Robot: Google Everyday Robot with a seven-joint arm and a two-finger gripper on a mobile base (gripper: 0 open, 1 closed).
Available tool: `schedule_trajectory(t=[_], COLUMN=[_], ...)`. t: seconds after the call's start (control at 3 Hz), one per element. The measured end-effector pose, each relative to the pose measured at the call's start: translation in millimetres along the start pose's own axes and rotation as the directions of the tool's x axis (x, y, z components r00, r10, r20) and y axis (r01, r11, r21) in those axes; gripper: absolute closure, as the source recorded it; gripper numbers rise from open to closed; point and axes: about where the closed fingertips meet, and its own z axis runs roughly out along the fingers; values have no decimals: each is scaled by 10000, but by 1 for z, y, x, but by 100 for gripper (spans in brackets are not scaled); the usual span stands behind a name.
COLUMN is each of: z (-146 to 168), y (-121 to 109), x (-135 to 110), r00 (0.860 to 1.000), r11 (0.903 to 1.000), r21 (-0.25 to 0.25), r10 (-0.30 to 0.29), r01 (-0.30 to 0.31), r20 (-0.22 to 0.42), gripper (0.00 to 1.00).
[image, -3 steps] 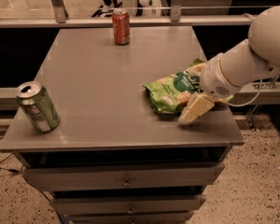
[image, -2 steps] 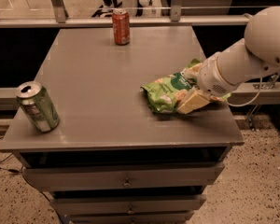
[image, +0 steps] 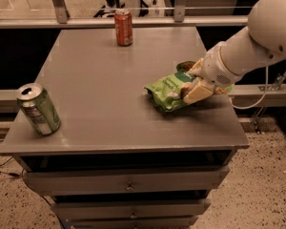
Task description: Move green rice chip bag near coke can
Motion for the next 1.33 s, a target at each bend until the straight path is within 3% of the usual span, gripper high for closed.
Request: schedule_trajectory(t=[0.33, 0.67, 1.0, 1.33], z=[-25, -25, -12, 12], y=[-27, -27, -50, -97], x=[-3, -3, -11, -23], r00=[9992, 9992, 9973, 9903], r11=[9971, 9971, 9914, 9766], r21=[674, 674, 1111, 1797], r10=[-338, -338, -718, -1291], r01=[352, 352, 696, 1180], r20=[-228, -228, 160, 513], gripper=[100, 100, 100, 100])
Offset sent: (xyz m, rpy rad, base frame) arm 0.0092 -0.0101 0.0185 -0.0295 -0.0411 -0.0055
